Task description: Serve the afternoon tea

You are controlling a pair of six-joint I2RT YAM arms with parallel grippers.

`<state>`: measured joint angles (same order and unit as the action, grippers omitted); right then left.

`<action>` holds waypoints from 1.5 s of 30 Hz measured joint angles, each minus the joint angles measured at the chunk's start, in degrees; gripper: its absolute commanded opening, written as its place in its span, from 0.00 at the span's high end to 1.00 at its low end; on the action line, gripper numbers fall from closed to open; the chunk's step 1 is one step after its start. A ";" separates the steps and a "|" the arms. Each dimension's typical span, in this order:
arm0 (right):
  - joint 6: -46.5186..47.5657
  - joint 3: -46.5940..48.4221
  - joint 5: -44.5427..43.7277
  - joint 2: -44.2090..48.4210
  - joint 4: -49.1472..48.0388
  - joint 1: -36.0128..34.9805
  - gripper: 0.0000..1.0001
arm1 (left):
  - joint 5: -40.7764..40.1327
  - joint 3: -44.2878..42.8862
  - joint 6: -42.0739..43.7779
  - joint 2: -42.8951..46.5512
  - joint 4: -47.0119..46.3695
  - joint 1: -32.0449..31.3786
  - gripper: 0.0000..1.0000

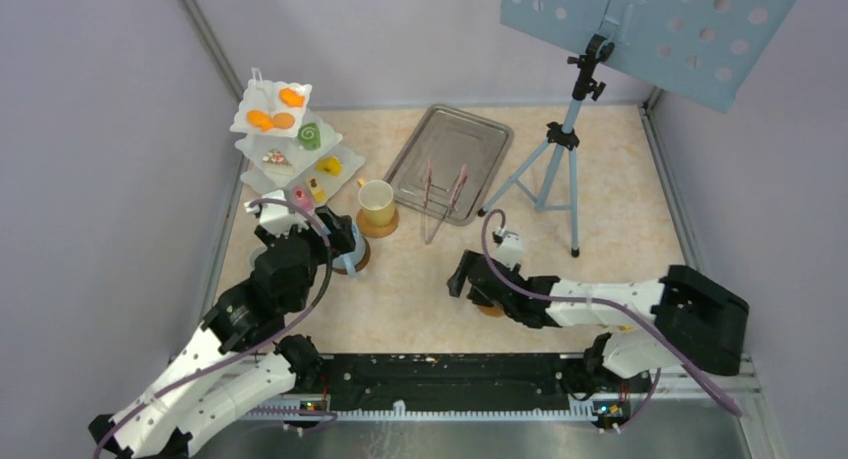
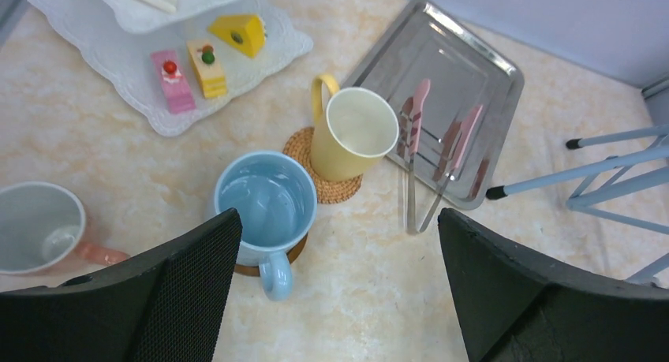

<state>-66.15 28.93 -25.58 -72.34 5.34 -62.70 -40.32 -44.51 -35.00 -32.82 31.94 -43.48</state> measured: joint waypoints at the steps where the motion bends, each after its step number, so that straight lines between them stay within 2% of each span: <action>1: 0.76 1.38 -0.04 -3.28 -3.89 0.00 0.14 | -0.22 -0.52 0.94 1.20 0.35 0.00 0.01; 8: 5.55 15.41 4.26 -25.27 -23.06 0.00 0.16 | -1.09 -4.07 3.98 4.17 4.63 0.00 0.01; 12: 6.32 21.24 8.37 -33.35 -30.86 -0.02 0.16 | -0.72 -5.16 4.13 4.17 8.24 0.00 0.01; 16: 8.17 23.76 9.92 -35.78 -32.52 -0.02 0.12 | 0.00 -5.49 3.65 4.11 10.67 0.00 0.01; 20: 14.25 24.59 11.19 -35.01 -30.05 -0.02 0.09 | 0.02 -5.49 1.60 2.16 12.48 0.00 0.01; 23: 19.17 24.70 12.04 -30.88 -23.91 -0.02 0.09 | -0.09 -5.49 -0.11 -1.44 13.16 0.00 0.01; 26: 23.37 23.89 12.07 -22.18 -18.67 -0.02 0.09 | -1.36 -6.45 -0.81 -5.35 13.75 0.02 0.01; 31: 27.39 18.71 8.90 -2.03 -12.81 -0.02 0.10 | -3.06 -17.33 -1.86 -16.17 16.79 3.10 0.01; 33: 27.71 15.96 7.10 4.17 -10.54 -0.02 0.10 | -2.10 -20.79 -2.14 -20.15 16.50 7.61 0.01; 37: 27.56 9.42 3.74 14.23 -4.50 -0.02 0.10 | 3.28 -20.90 -2.05 -24.04 16.11 20.35 0.01; 39: 27.06 4.96 2.05 20.72 -0.76 -0.02 0.10 | 5.99 -19.69 -2.08 -25.18 16.09 25.99 0.01; 45: 26.43 1.70 -0.24 30.49 3.91 -0.02 0.11 | 9.99 -10.88 -1.09 -25.38 13.05 38.97 0.01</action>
<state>-39.72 30.63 -25.82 -41.85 9.26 -62.72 -30.33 -55.40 -36.10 -58.19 44.99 -4.51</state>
